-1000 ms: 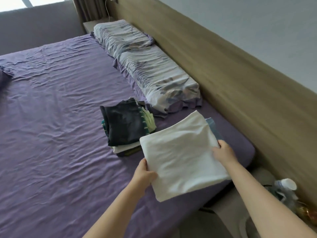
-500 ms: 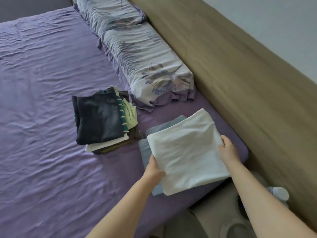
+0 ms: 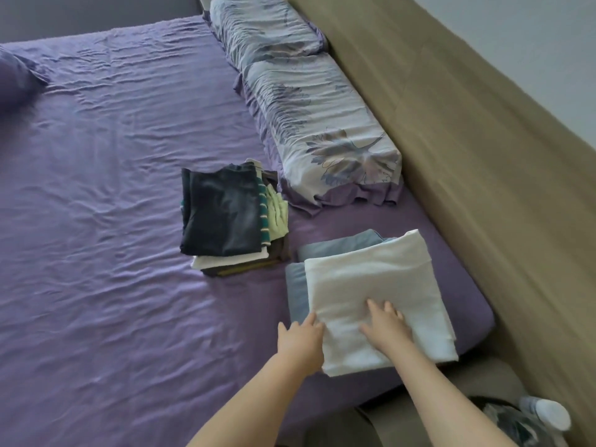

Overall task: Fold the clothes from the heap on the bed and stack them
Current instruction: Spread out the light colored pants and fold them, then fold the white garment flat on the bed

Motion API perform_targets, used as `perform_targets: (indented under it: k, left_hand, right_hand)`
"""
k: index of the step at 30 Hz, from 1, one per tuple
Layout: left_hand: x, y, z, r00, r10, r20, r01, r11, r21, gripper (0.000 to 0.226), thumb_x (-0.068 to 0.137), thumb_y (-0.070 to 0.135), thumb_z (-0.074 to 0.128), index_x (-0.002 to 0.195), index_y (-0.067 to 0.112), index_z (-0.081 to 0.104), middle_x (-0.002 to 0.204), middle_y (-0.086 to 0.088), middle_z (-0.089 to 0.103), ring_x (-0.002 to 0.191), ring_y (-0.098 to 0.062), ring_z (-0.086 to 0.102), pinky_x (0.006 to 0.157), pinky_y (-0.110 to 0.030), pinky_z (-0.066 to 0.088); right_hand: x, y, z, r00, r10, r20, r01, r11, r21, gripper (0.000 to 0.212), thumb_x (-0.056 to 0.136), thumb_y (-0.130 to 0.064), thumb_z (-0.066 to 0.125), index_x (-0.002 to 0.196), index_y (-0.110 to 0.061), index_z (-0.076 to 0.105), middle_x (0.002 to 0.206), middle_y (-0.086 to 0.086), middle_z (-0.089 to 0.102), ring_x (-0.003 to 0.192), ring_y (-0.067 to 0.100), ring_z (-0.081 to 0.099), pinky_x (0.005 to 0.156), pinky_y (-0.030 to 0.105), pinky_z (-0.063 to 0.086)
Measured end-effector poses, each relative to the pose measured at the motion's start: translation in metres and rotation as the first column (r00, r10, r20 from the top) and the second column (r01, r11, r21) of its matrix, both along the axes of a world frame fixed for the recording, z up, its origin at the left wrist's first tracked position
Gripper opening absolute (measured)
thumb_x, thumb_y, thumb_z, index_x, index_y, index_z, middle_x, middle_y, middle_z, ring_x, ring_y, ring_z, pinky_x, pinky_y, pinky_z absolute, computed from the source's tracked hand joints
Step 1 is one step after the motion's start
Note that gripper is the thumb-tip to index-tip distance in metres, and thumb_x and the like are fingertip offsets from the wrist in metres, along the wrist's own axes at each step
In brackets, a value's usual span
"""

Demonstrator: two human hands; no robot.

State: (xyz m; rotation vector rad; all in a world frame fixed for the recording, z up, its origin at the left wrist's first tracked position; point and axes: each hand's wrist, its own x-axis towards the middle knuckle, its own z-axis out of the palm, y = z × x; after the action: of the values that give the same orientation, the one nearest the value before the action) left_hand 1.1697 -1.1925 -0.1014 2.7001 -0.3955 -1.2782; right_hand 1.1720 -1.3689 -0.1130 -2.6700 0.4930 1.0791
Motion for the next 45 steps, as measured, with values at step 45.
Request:
perform_targets:
  k: [45]
  left_hand:
    - [-0.487, 0.623, 0.134, 0.126, 0.975, 0.185, -0.987, 0.142, -0.078, 0.047, 0.093, 0.060, 0.039, 0.115, 0.024, 0.060, 0.120, 0.001, 0.062, 0.110, -0.021, 0.059, 0.089, -0.031, 0.045]
  right_hand:
    - [-0.313, 0.700, 0.144, 0.270, 0.895, 0.355, -0.961, 0.274, 0.041, 0.040, 0.097, -0.044, 0.038, 0.130, -0.026, 0.050, 0.132, -0.001, 0.056, 0.124, 0.021, 0.048, 0.098, 0.033, 0.033]
